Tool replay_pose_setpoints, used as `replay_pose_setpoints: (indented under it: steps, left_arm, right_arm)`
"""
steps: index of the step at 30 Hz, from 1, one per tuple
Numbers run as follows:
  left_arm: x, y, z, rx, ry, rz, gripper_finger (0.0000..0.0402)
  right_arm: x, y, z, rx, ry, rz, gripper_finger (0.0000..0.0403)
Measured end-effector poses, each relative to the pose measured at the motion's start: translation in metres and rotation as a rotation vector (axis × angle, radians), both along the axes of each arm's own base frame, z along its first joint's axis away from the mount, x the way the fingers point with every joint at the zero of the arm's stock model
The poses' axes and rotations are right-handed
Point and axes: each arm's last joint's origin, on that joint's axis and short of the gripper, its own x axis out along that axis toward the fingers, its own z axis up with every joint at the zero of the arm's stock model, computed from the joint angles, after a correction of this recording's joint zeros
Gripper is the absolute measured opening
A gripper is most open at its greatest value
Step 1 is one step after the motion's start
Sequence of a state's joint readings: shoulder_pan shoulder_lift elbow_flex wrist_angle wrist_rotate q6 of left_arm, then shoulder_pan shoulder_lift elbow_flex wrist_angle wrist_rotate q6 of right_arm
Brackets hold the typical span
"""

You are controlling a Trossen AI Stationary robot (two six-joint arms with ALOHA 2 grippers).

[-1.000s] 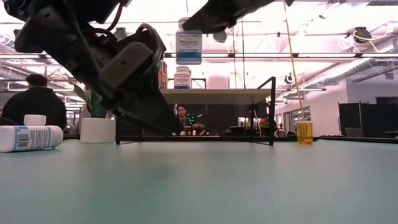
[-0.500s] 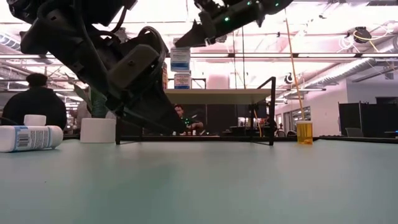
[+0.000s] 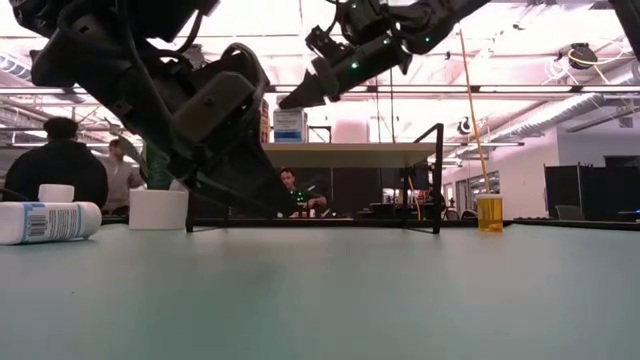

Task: Pick and place medicine bottles onto shelf by color
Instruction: Put the bottom white blue pill bottle on the shelf aligned with the white blue pill bottle

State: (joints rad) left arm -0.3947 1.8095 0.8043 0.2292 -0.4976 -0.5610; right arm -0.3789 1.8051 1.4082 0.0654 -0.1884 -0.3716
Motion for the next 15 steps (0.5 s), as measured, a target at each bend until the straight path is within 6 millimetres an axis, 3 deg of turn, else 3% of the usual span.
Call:
replay_pose_setpoints:
  steps: [15]
  left_arm:
    - [0.0,0.0,0.0,0.0,0.001,-0.001,0.0321]
  right_arm:
    - [-0.004,-0.012,-0.002,0.07,-0.024,0.021,0.0188]
